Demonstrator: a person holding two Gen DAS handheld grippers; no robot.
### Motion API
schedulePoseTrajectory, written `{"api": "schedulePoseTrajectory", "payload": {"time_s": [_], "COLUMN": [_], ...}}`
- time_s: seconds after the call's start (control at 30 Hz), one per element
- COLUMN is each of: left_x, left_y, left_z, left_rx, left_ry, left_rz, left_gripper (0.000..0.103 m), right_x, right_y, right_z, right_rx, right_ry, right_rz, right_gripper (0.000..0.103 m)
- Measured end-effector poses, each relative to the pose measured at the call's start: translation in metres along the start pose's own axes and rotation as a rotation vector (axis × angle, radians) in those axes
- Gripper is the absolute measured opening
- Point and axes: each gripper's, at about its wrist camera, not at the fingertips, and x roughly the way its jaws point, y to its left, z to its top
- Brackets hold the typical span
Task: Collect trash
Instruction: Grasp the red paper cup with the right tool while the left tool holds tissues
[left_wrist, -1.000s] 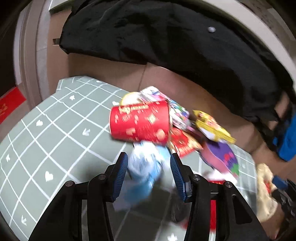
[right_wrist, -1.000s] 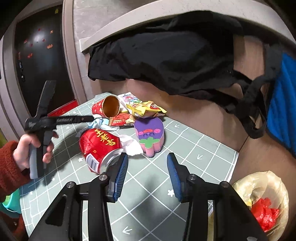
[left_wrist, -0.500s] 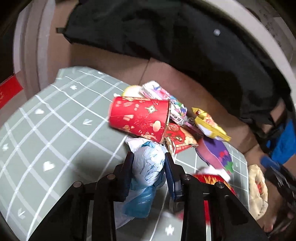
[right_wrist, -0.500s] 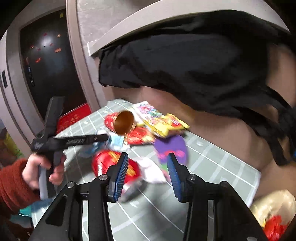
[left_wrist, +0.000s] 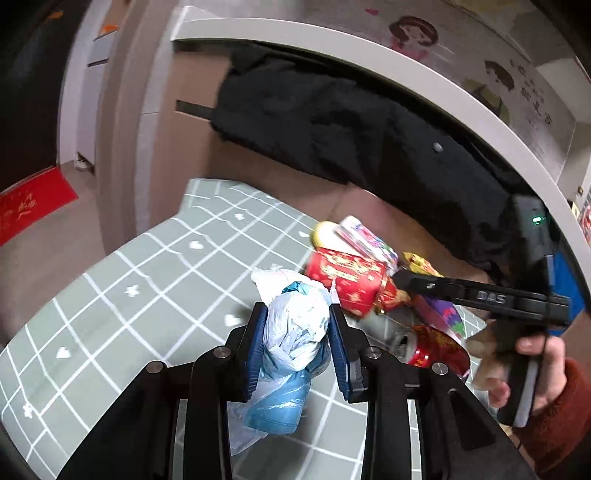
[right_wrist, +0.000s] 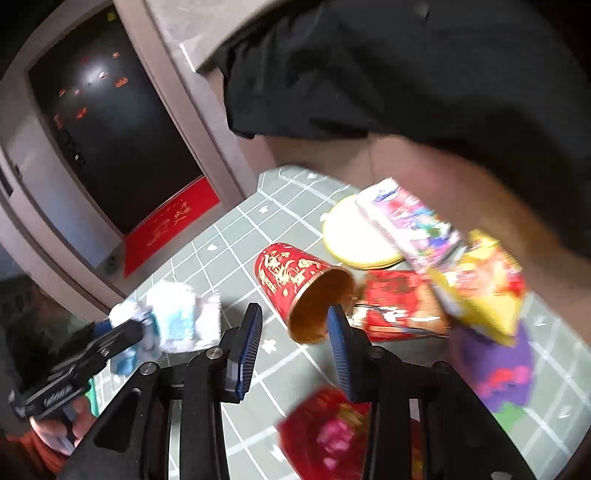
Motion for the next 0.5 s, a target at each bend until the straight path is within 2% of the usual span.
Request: {"api": "schedulePoseTrajectory", "payload": {"time_s": [0.1, 0.23, 0.33, 0.37, 0.5], "left_x": [-0.005, -0.007, -0.003, -0.002, -0.007], "left_y": [0.020, 0.036, 0.045, 0.046, 0.037], "left_z": [-0.001, -0.005, -0.009, -0.010, -0.012], "left_rx": [-0.022, -0.050, -0.099, -0.106, -0.089], "left_ry": [-0.012, -0.011, 0.013, 0.016, 0.003], "left_rz": [0.015, 0.016, -0.004, -0.007, -0.004], "left_gripper": [0.034, 0.034, 0.034, 0.034, 0.034], "right_x": [0.027, 0.057, 0.075, 0.079, 0.065], "right_y": [0.003, 0.014, 0.018, 0.020, 0.031], "right_z": [0.004, 0.010, 0.016, 0.017, 0.016], "right_rx": [0.048, 0.045, 0.026, 0.021, -0.016], "right_ry": [0.046, 0.079, 0.103, 0.110, 0.057], "right_rz": [0.019, -0.028, -0.035, -0.034, -0.015], "right_gripper": [0.032, 0.028, 0.018, 0.010, 0.004]}}
